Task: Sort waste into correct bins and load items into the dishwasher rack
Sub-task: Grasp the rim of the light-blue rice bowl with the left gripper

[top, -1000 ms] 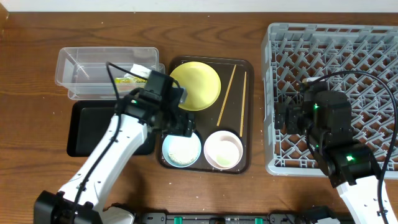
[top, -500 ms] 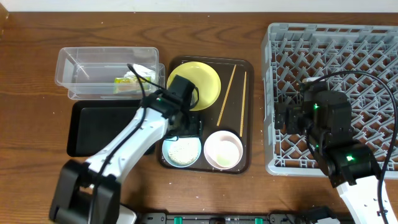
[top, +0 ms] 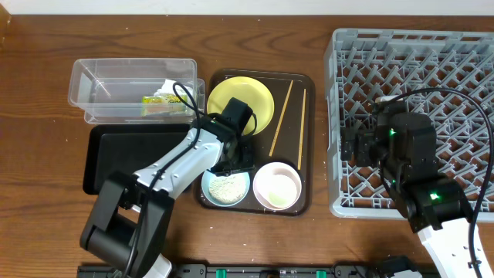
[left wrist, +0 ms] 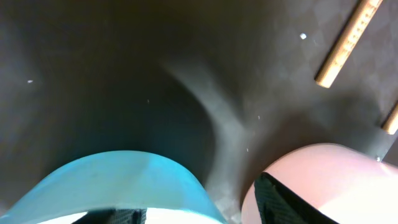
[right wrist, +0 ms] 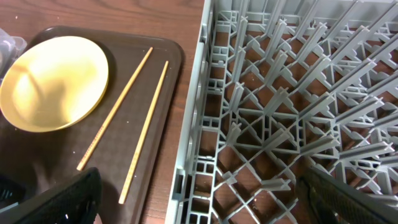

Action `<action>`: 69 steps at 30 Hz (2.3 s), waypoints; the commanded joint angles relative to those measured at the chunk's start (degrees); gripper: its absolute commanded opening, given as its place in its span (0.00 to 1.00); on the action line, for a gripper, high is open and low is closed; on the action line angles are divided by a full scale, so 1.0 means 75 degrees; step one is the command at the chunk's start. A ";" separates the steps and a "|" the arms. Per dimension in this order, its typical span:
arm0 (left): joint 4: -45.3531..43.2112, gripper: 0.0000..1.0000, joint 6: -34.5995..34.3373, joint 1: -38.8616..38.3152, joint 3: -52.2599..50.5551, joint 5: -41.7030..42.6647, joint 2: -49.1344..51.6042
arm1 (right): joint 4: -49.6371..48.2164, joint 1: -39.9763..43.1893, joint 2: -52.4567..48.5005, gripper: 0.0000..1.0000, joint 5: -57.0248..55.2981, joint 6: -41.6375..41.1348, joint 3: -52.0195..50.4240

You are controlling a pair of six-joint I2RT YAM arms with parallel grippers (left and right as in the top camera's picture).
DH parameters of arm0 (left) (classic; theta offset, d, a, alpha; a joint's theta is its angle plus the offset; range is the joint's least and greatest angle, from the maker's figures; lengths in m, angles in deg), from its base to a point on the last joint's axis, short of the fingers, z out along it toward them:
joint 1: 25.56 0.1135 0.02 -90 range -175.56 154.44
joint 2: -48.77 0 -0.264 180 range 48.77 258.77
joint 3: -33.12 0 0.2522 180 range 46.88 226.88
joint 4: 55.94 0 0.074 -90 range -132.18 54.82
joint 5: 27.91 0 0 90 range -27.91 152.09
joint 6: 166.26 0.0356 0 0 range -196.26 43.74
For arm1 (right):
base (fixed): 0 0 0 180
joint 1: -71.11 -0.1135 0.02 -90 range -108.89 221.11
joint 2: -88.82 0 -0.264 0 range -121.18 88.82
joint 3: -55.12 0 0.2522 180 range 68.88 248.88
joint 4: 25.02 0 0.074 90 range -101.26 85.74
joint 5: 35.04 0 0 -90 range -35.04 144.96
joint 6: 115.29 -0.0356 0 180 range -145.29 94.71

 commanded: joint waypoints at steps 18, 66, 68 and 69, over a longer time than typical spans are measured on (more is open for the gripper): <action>-0.0475 0.12 -0.0038 -0.0017 -0.0079 -0.0673 0.0058 | 0.0015 0.0178 -0.0003 0.99 0.0003 0.0050 0.0178; 0.0064 0.06 0.0128 -0.0831 0.0117 -0.1737 -0.0050 | 0.0073 0.0178 0.0000 0.99 0.0003 0.0050 0.0178; 0.0166 0.06 0.0487 -0.0831 0.0245 -0.1545 -0.0157 | 0.0073 0.0178 0.0000 0.99 0.0003 0.0050 0.0178; 0.0201 0.06 0.0676 -0.0828 0.0291 -0.1454 -0.0233 | 0.0073 0.0178 0.0000 0.99 0.0003 0.0050 0.0178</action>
